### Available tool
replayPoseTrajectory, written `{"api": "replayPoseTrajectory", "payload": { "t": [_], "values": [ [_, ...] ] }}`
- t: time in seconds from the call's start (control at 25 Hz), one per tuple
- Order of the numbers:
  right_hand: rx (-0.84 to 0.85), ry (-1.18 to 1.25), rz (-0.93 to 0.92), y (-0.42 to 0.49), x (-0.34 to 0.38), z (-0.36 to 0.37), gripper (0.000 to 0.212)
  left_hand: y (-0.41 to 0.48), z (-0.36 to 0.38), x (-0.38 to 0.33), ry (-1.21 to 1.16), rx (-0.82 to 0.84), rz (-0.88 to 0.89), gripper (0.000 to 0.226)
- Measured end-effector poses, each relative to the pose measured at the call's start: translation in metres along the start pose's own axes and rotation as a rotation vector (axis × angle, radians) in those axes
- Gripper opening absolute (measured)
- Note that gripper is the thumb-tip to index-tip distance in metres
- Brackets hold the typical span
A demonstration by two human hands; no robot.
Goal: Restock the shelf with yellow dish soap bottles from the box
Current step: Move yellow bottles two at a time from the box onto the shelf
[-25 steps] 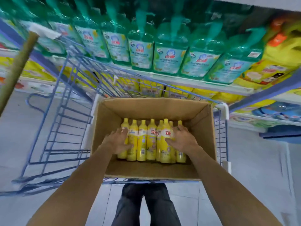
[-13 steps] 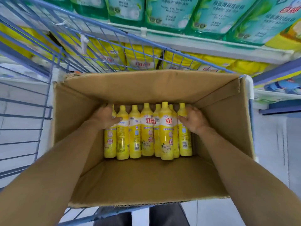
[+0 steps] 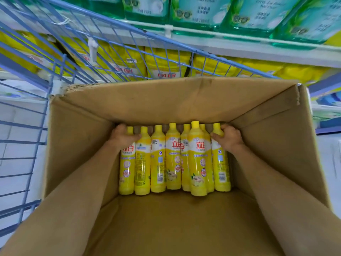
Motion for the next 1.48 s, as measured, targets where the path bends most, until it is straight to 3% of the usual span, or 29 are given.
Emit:
{"api": "replayPoseTrajectory", "payload": {
  "t": [0.16, 0.36, 0.56, 0.72, 0.92, 1.12, 1.32, 1.48],
  "values": [
    [-0.006, 0.061, 0.015, -0.004, -0.008, -0.006, 0.038, 0.003, 0.007, -0.006, -0.124, 0.039, 0.002, 0.031],
    [0.020, 0.262, 0.044, -0.013, -0.016, -0.007, 0.036, -0.007, 0.007, -0.026, -0.153, 0.065, 0.005, 0.017],
    [0.066, 0.288, 0.024, -0.023, -0.017, -0.007, 0.058, -0.029, 0.001, -0.033, -0.308, 0.051, 0.071, 0.010],
    [0.029, 0.294, -0.075, -0.054, 0.003, -0.029, 0.050, -0.059, -0.014, -0.047, -0.431, -0.070, 0.099, 0.009],
    [0.022, 0.256, -0.224, -0.123, 0.030, -0.076, 0.049, -0.125, -0.059, -0.087, -0.471, -0.065, 0.254, 0.010],
    [-0.066, 0.333, -0.367, -0.196, 0.091, -0.180, 0.048, -0.199, -0.142, -0.214, -0.515, -0.057, 0.472, 0.012],
    [-0.150, 0.498, -0.566, -0.265, 0.156, -0.298, 0.050, -0.273, -0.209, -0.369, -0.402, -0.017, 0.769, 0.020],
    [-0.256, 0.591, -0.717, -0.321, 0.186, -0.396, 0.056, -0.339, -0.252, -0.469, -0.420, -0.074, 0.956, 0.025]
  ]
}}
Point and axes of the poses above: each hand's wrist, its own y-axis towards the middle knuckle, its own z-axis out of the palm, x = y × z, the point moved 8 cm from there along y, towards the middle knuckle, and after that the axes turned 10 degrees about z, right-handed, at the moved point
